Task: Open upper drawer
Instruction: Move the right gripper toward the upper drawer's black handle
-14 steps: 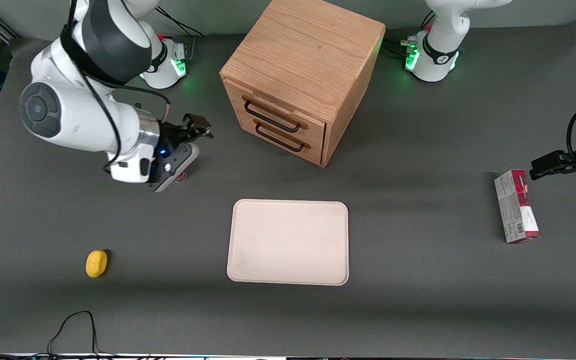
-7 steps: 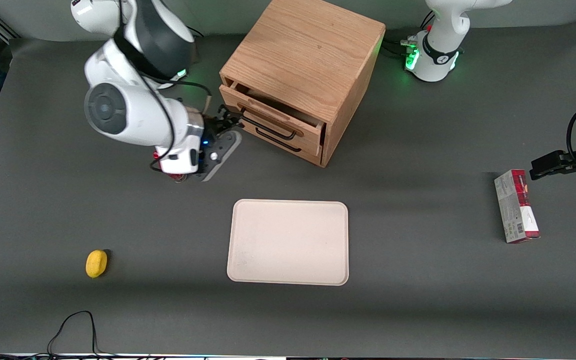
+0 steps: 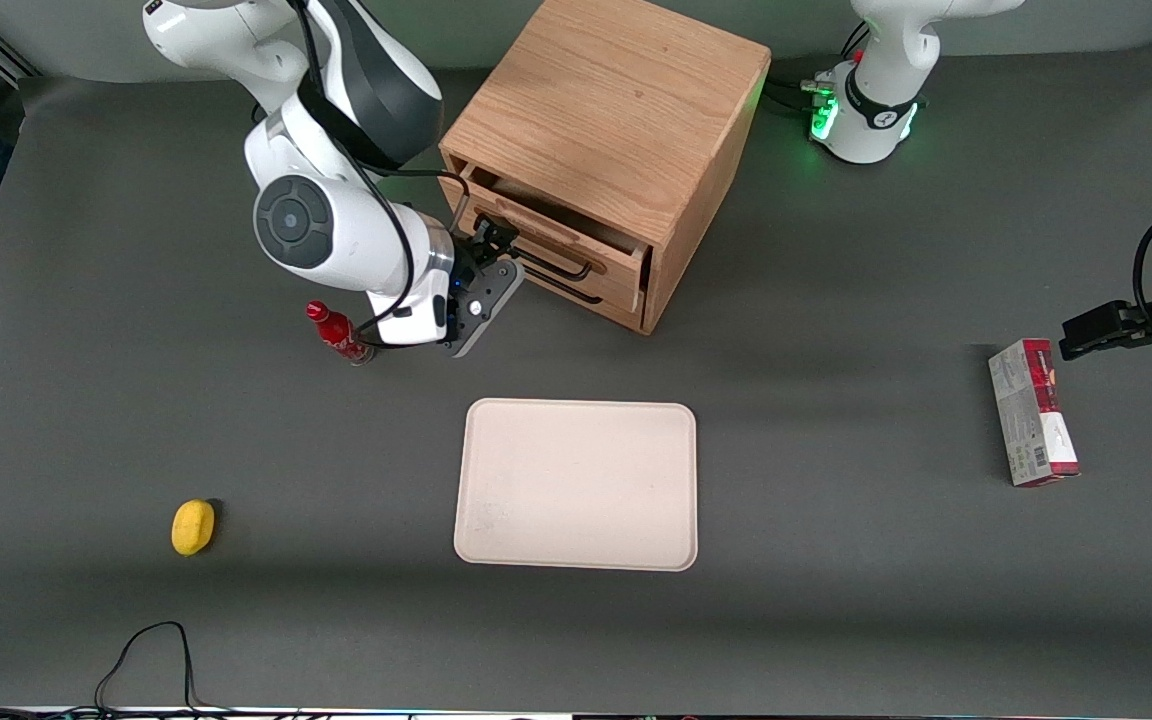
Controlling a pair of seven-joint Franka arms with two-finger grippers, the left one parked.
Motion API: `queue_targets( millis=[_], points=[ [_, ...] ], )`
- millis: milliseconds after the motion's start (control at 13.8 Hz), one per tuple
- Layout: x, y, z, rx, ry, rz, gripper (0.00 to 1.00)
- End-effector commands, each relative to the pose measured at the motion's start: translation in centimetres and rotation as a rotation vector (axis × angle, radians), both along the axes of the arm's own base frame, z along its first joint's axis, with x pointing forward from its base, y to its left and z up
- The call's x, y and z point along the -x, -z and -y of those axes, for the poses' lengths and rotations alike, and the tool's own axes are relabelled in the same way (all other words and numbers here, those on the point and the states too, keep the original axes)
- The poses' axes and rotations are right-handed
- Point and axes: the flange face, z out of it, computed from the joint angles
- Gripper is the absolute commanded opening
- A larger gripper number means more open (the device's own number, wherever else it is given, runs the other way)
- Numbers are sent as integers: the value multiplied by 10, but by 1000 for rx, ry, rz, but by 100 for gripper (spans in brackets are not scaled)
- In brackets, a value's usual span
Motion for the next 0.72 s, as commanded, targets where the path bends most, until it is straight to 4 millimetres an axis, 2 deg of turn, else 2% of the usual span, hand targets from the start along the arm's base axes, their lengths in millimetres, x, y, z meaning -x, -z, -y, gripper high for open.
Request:
queue_targets(
  millis=[0,145,652],
  points=[
    [11,3,-5,-21,-27,12,100],
    [19,8,-12,-21,-36,19,100],
    [34,19,-18,-8,-53,34,100]
  ],
)
